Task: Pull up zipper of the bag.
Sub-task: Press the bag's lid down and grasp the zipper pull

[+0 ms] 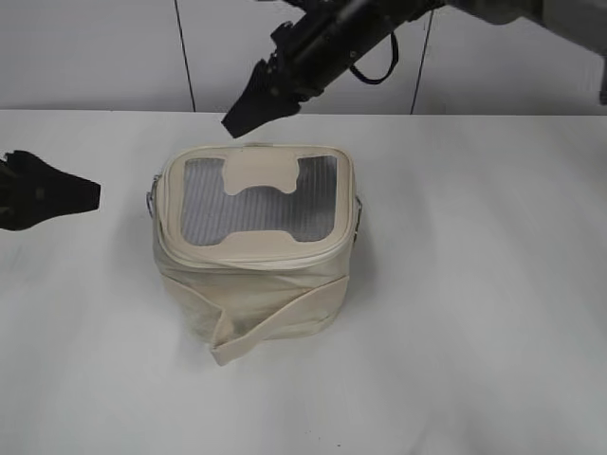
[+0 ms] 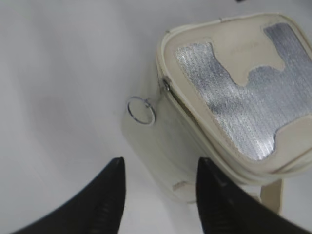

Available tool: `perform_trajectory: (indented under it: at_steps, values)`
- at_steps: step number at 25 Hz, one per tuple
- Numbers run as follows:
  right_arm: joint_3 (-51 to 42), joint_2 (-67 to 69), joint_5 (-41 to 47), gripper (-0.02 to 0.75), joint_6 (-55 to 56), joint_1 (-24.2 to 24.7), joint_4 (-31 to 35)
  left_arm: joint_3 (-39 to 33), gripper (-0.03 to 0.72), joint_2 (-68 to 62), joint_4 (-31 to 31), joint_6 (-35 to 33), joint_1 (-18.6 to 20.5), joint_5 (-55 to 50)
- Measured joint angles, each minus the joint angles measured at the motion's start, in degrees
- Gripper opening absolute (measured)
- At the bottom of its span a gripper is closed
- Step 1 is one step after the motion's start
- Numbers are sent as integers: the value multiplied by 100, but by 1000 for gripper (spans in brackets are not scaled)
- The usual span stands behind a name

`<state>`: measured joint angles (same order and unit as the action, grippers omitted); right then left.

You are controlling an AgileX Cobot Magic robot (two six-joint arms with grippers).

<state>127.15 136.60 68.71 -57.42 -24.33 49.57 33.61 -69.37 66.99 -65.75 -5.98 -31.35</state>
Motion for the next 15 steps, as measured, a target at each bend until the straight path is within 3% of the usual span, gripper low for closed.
perform_trajectory:
  at_steps: [4,15]
  values:
    - [12,243,31,411,28,-184,107,149,363,-479,621,-711,216,-23]
    - [166,602,54,403,209,-456,273,188,363,-610,776,-935,354,-112]
